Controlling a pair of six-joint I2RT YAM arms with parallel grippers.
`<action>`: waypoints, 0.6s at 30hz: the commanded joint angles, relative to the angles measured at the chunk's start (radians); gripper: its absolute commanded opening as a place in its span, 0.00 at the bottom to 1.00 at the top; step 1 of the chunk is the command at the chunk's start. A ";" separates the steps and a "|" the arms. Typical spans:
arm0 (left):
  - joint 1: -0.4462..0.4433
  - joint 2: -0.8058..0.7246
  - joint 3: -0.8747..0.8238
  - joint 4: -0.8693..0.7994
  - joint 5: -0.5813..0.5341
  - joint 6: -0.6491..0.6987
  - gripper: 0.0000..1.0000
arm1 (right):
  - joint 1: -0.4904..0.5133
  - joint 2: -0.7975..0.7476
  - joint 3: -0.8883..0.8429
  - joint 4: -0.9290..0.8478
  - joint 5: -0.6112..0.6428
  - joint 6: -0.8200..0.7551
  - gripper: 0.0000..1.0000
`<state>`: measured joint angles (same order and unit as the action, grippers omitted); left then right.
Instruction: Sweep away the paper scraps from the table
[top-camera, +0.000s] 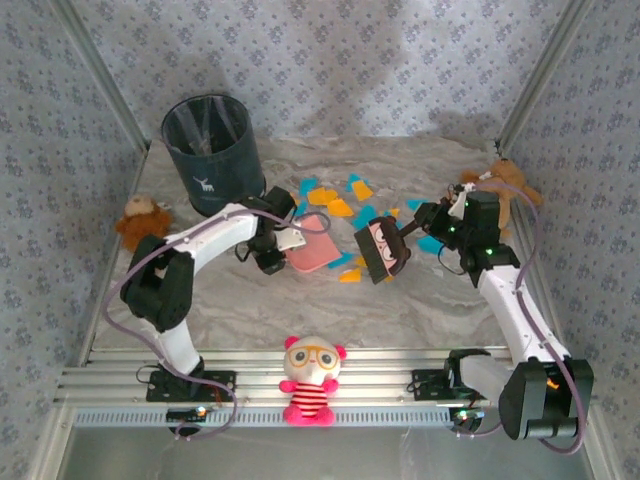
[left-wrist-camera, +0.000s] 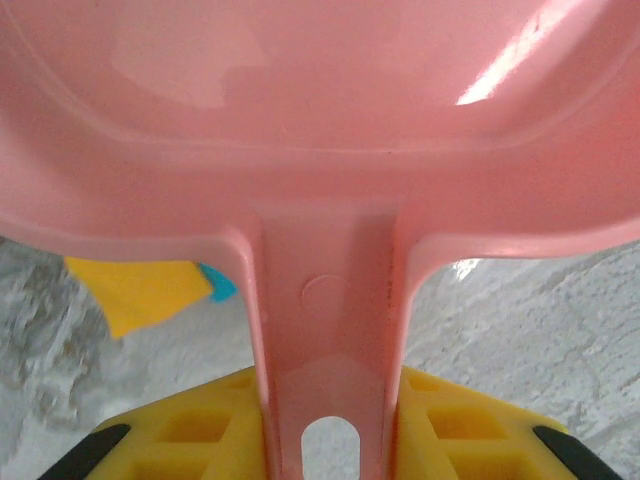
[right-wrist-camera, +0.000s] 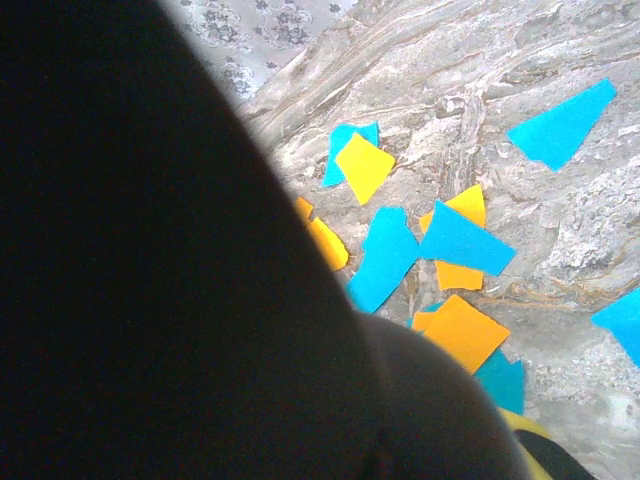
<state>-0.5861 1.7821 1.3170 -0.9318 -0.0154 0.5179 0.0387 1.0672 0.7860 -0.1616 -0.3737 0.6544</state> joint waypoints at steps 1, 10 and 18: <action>-0.025 0.038 0.060 0.006 0.057 0.094 0.30 | -0.010 -0.037 -0.005 -0.020 0.001 -0.016 0.00; -0.060 0.159 0.129 0.020 0.044 0.154 0.29 | -0.019 -0.064 -0.019 -0.047 0.031 -0.016 0.00; -0.065 0.174 0.106 0.058 0.054 0.154 0.39 | -0.023 -0.067 -0.026 -0.048 0.035 -0.016 0.00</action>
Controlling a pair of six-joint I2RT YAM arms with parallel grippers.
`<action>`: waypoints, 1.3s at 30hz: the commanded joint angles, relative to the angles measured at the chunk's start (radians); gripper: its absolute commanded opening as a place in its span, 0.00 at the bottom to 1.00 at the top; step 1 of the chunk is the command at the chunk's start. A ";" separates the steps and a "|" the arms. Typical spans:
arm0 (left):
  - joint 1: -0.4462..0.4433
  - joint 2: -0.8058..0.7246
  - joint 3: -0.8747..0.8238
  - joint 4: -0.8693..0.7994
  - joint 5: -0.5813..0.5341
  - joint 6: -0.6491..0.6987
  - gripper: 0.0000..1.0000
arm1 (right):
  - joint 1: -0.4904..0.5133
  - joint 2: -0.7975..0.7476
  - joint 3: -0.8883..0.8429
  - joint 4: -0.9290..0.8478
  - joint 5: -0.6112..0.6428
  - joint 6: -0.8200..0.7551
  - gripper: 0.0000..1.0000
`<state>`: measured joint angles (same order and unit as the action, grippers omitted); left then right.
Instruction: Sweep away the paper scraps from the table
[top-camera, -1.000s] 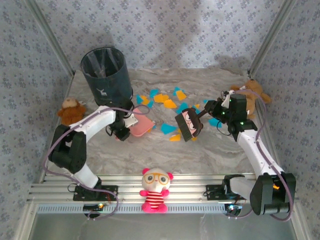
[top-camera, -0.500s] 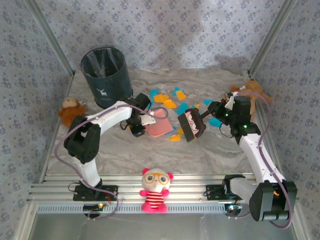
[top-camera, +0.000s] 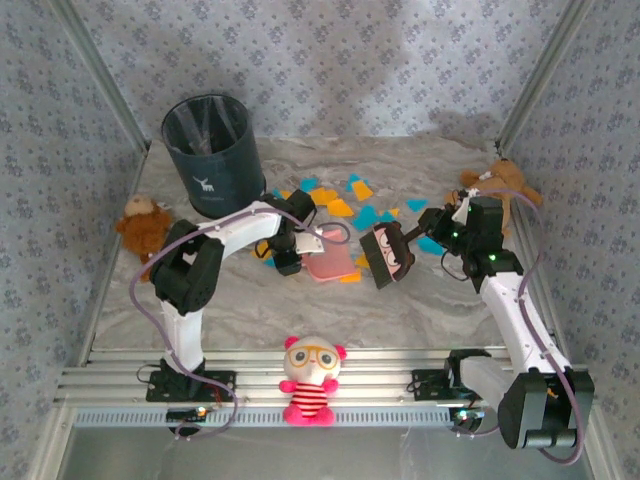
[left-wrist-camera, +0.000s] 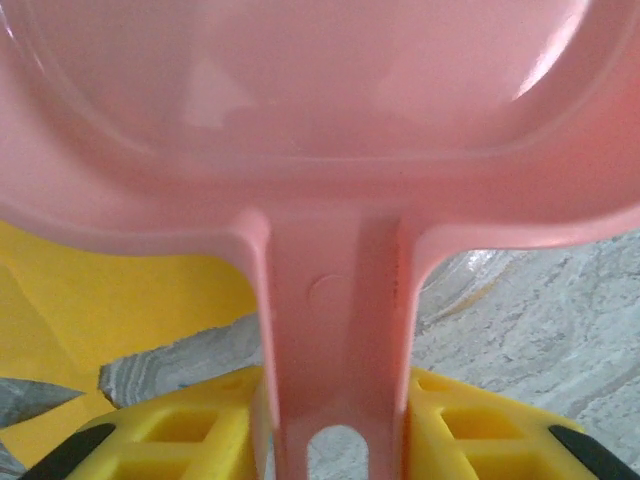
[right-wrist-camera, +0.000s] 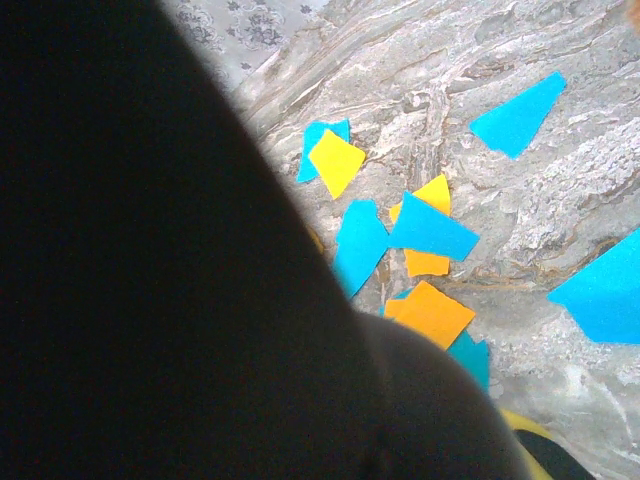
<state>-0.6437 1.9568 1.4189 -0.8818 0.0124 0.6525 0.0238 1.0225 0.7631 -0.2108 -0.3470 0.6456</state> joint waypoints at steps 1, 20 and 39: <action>-0.007 -0.003 -0.002 0.017 0.029 0.015 0.41 | -0.009 -0.022 -0.004 0.001 0.006 -0.008 0.00; 0.013 -0.119 -0.209 0.273 0.128 -0.065 0.46 | -0.010 -0.021 -0.001 -0.001 -0.001 -0.008 0.00; 0.018 -0.142 -0.172 0.209 0.138 -0.071 0.12 | -0.010 -0.019 0.003 -0.002 -0.005 -0.008 0.00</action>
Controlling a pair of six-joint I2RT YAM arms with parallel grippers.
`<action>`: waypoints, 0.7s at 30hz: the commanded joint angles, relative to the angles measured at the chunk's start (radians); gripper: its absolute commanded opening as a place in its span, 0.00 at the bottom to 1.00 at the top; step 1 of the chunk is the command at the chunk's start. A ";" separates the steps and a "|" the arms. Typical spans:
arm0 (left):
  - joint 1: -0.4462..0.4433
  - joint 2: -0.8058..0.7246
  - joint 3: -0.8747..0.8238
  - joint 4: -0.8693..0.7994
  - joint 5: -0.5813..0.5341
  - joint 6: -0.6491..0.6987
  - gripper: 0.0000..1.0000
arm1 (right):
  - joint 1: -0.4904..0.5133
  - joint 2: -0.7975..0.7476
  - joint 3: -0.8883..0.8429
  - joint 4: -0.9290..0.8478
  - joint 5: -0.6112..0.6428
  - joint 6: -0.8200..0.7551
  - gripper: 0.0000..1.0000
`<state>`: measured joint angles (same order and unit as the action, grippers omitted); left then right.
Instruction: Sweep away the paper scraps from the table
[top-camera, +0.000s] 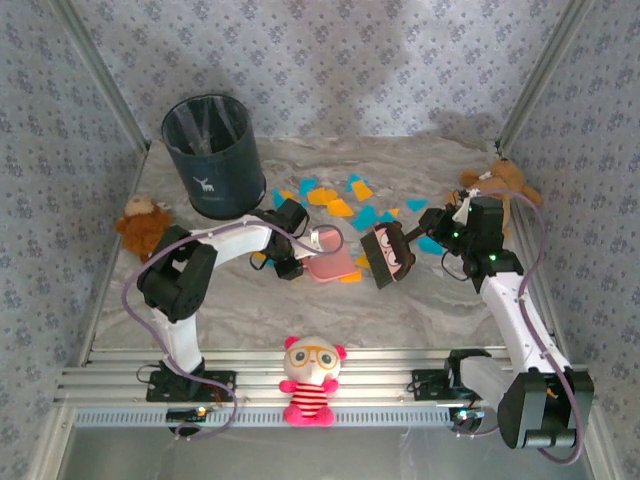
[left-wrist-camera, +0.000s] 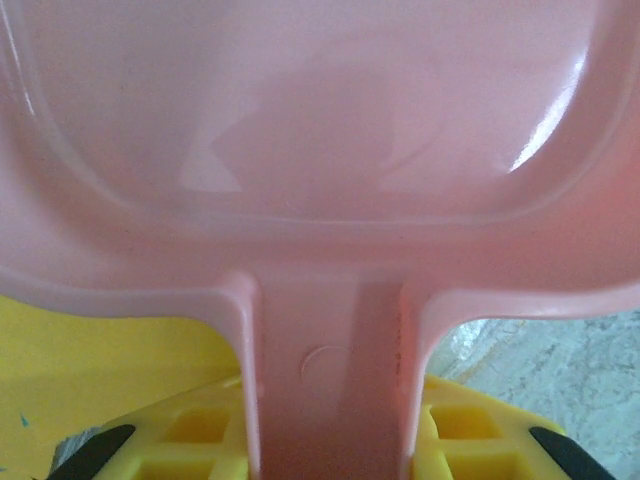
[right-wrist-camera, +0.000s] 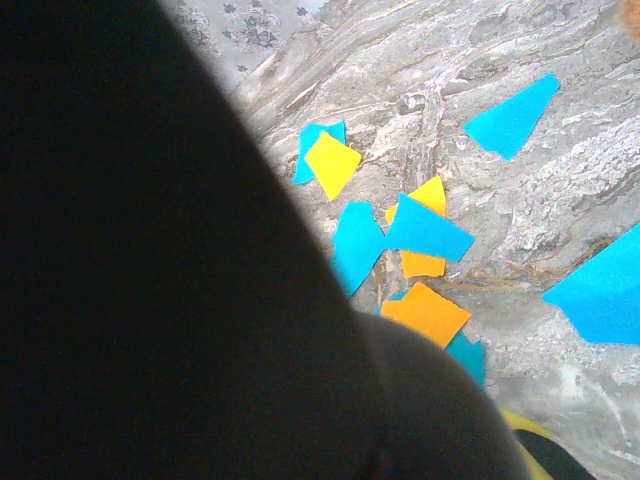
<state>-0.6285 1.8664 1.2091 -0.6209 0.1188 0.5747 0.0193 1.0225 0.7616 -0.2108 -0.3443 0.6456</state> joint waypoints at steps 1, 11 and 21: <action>0.003 -0.057 0.047 -0.086 0.019 0.001 0.11 | -0.007 -0.019 0.006 -0.002 -0.008 -0.008 0.00; -0.013 -0.119 0.111 -0.248 -0.051 -0.012 0.00 | 0.000 0.010 0.030 0.025 -0.007 -0.008 0.00; -0.023 -0.269 0.070 -0.427 -0.110 0.085 0.00 | 0.076 0.121 0.067 0.118 0.005 0.030 0.00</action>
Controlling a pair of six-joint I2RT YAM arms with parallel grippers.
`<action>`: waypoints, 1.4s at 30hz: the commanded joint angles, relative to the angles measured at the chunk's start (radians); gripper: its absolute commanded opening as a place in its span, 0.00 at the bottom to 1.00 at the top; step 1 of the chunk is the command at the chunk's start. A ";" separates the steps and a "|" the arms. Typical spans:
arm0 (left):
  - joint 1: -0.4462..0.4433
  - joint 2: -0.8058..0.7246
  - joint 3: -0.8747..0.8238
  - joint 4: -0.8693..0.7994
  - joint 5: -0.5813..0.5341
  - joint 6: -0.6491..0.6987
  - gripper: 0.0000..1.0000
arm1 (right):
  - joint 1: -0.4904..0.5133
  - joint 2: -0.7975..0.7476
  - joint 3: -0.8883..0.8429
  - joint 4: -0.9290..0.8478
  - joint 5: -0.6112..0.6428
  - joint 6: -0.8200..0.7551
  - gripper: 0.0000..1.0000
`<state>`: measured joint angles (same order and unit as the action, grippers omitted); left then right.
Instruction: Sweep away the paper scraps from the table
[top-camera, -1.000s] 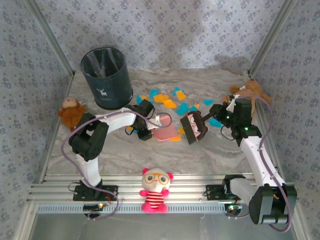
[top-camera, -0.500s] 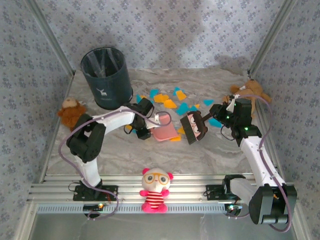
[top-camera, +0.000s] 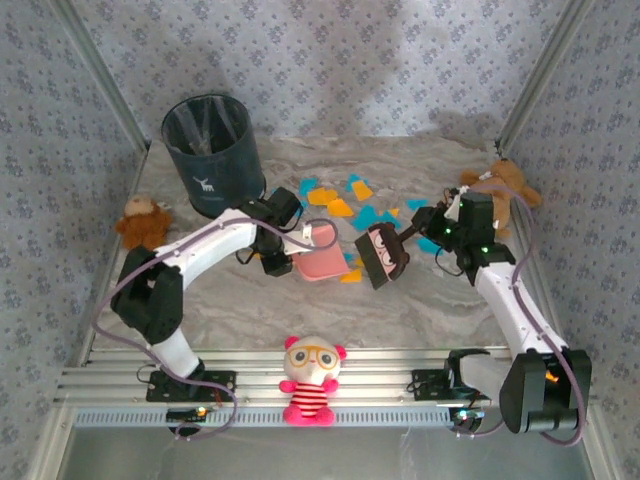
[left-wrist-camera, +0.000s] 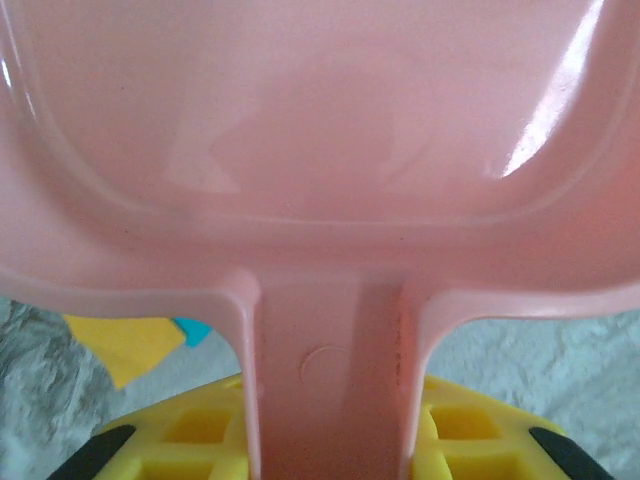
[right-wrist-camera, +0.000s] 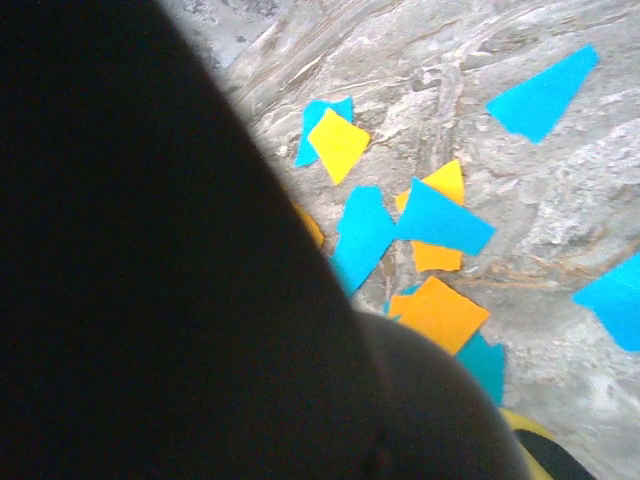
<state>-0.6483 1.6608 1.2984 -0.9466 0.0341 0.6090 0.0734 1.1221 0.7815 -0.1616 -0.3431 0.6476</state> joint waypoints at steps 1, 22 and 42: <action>-0.003 -0.079 -0.025 -0.119 -0.040 0.052 0.00 | 0.035 0.037 0.051 0.080 0.003 0.034 0.00; 0.007 -0.188 -0.010 -0.224 0.095 0.032 0.00 | 0.184 0.262 0.037 0.214 0.065 0.108 0.00; -0.058 -0.115 -0.012 -0.212 -0.007 0.089 0.00 | 0.187 -0.009 0.008 -0.162 0.361 -0.009 0.00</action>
<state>-0.6979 1.5200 1.2629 -1.1255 0.0517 0.6559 0.2562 1.1446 0.7860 -0.2520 -0.0338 0.6640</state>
